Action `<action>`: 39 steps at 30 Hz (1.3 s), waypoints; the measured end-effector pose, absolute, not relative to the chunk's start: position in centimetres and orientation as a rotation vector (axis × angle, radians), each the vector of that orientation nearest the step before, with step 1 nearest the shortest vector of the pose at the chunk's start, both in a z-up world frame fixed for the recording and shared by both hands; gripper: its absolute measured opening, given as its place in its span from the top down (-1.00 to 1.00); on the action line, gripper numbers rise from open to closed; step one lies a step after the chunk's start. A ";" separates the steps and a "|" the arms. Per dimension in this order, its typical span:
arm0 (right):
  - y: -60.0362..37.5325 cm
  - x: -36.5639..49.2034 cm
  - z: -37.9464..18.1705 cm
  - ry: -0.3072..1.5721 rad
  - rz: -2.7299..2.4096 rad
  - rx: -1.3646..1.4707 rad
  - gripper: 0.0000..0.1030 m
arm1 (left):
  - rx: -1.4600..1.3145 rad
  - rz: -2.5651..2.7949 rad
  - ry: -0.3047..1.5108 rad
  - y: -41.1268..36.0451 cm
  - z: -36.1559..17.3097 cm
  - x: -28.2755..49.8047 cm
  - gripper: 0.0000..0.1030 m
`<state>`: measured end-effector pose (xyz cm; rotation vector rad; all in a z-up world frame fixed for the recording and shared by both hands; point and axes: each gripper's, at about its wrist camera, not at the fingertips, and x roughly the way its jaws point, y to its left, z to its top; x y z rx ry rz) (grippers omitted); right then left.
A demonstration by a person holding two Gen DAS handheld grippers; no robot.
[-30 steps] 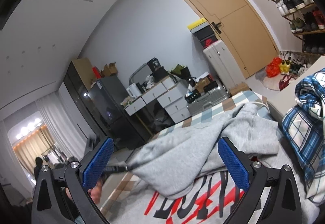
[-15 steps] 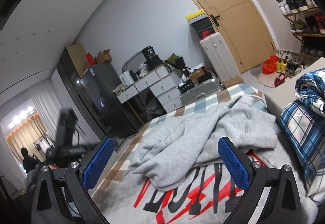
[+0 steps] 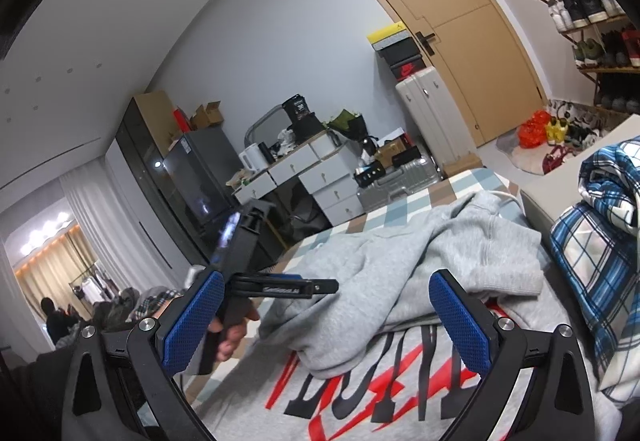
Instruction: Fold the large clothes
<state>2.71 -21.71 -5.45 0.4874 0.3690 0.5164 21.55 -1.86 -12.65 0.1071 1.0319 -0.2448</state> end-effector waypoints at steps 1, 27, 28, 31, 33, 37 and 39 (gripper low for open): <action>-21.8 2.7 -5.5 0.371 0.523 0.496 -1.00 | 0.107 -0.206 1.037 -1.1 -13.2 21.8 -0.61; -22.1 3.5 -6.3 0.412 0.493 0.540 -1.00 | -0.451 -0.476 0.960 2.6 -7.6 15.8 0.80; -22.1 3.6 -6.4 0.414 0.490 0.542 -1.00 | -0.462 -0.480 0.978 2.3 -8.6 15.3 0.80; -21.8 3.8 -6.5 0.428 0.483 0.532 -1.00 | -0.451 -0.451 1.042 1.4 -13.0 14.2 0.79; -21.5 3.9 -6.6 0.440 0.479 0.521 -1.00 | -0.427 -0.435 1.107 0.8 -16.3 13.8 0.77; -20.7 4.2 -6.8 0.467 0.479 0.483 -1.00 | -0.398 -0.439 1.122 0.3 -18.2 12.6 0.56; -20.2 4.3 -7.0 0.480 0.477 0.456 -1.00 | -0.370 -0.466 1.138 0.0 -17.2 12.4 0.35</action>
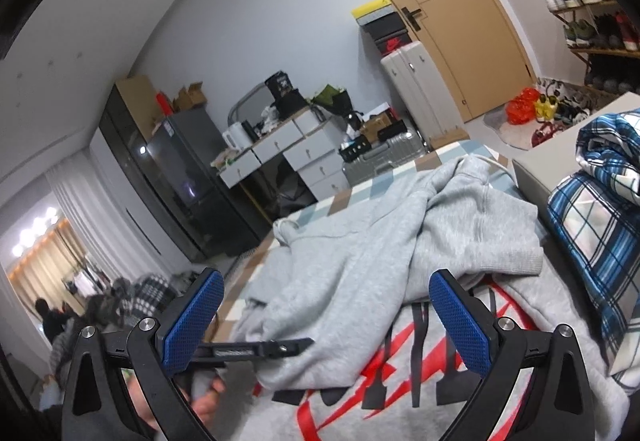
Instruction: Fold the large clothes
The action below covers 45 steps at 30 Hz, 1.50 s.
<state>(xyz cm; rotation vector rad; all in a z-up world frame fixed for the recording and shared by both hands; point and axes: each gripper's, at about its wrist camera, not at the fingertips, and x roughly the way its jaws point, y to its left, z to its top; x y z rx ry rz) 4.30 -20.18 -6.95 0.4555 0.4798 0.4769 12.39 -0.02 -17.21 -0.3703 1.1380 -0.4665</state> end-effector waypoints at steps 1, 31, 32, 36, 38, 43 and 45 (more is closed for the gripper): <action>-19.9 4.4 -7.0 0.487 0.477 0.442 -1.00 | -0.371 -0.484 1.148 0.0 -16.7 12.4 0.18; -19.4 6.4 -9.5 0.609 0.449 0.481 -1.00 | -0.549 -0.662 1.048 2.2 -17.6 16.5 -0.44; -19.4 6.5 -9.5 0.613 0.442 0.469 -1.00 | -0.556 -0.655 1.033 2.9 -17.1 16.3 -0.44; -19.6 9.3 -8.7 0.675 0.404 0.444 -1.00 | -0.550 -0.568 0.966 7.0 -14.5 17.1 -0.44; -19.7 12.3 -7.9 0.729 0.407 0.402 -1.00 | -0.575 -0.511 0.980 9.5 -13.7 18.5 -0.45; -20.4 22.6 -7.1 0.872 0.258 0.204 -1.00 | -0.534 -0.287 1.028 14.0 -13.0 23.2 -0.47; -21.1 26.5 -8.0 0.933 0.200 0.199 -1.00 | -0.565 -0.239 1.067 15.3 -13.8 25.7 -0.54</action>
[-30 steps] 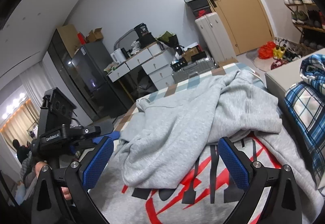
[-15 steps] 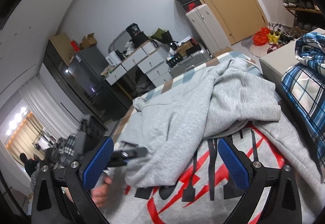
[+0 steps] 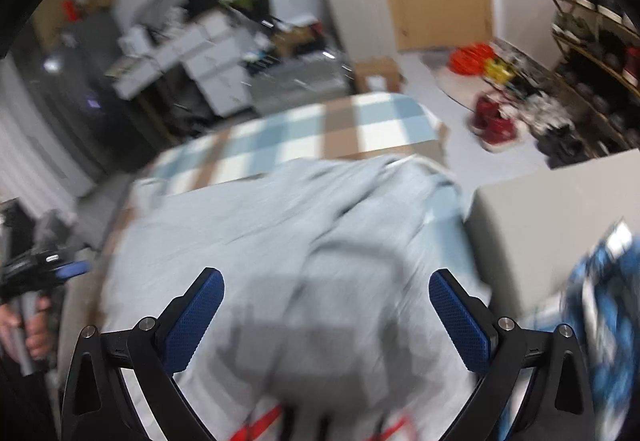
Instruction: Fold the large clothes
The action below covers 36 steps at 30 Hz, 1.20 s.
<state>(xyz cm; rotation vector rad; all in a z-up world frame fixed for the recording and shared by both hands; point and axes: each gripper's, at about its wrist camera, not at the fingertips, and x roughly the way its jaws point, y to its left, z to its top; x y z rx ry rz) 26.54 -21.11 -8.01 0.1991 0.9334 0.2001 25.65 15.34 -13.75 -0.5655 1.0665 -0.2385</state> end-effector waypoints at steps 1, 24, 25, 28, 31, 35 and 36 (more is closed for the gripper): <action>-21.5 28.2 -8.6 0.966 0.183 0.216 -1.00 | -0.575 -0.214 1.078 15.6 -14.1 26.7 -0.55; -20.3 37.9 -15.9 1.186 0.225 0.235 0.08 | -0.519 -0.146 1.202 14.5 -20.9 35.8 0.03; -20.1 38.0 -15.9 1.182 0.230 0.228 0.15 | -0.490 -0.142 1.205 14.5 -20.8 35.9 0.03; -18.9 38.9 -15.9 1.188 0.232 0.194 0.30 | -0.394 -0.140 1.212 14.2 -20.8 36.9 0.03; -17.7 40.1 -15.9 1.190 0.240 0.164 0.42 | -0.337 -0.133 1.212 14.1 -20.7 38.0 0.04; -16.3 42.2 -16.0 1.183 0.253 0.138 0.53 | -0.219 -0.119 1.192 13.0 -20.4 39.2 0.04; -16.0 42.8 -16.0 1.181 0.256 0.137 0.54 | -0.194 -0.111 1.185 12.7 -20.4 39.4 0.03</action>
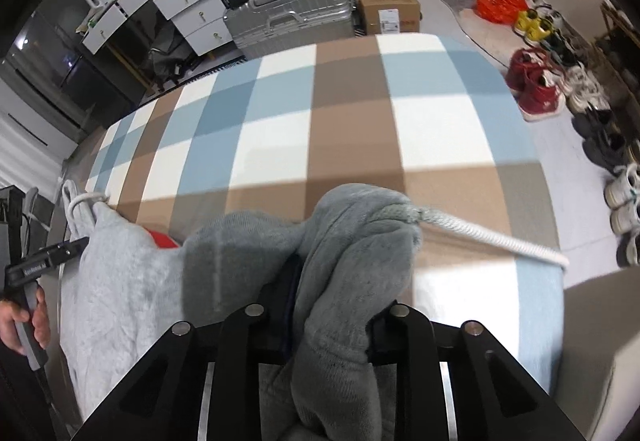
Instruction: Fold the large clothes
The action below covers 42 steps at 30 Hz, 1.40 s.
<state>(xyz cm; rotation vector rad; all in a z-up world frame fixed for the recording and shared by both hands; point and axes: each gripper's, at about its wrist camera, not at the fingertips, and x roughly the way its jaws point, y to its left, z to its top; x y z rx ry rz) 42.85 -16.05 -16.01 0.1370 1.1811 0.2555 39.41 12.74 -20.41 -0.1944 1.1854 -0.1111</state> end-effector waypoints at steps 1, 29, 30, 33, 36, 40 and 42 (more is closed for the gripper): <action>-15.8 43.5 -16.1 1.177 0.258 0.137 0.54 | -0.191 -0.104 1.181 12.7 -20.4 39.7 0.03; -17.2 3.3 1.5 0.213 0.612 0.359 -1.00 | -0.161 -0.098 0.592 6.6 -4.1 6.4 -0.67; -16.8 1.5 1.8 0.170 0.619 0.348 -1.00 | -0.171 -0.102 0.551 6.6 -3.7 4.6 -0.67; -15.7 -3.8 2.0 0.052 0.610 0.310 -1.00 | -0.156 -0.073 0.491 6.3 -3.1 1.0 -0.68; -14.8 -7.1 1.4 -0.011 0.600 0.253 -1.00 | -0.109 -0.086 0.463 5.6 -4.0 -0.3 -0.69; -13.7 -9.3 -0.7 0.009 0.552 0.149 -1.00 | -0.033 -0.087 0.469 4.5 -6.2 -2.4 -0.69; -13.7 -9.6 -1.8 0.049 0.544 0.138 -1.00 | -0.053 -0.089 0.486 4.9 -6.9 -2.9 -0.69</action>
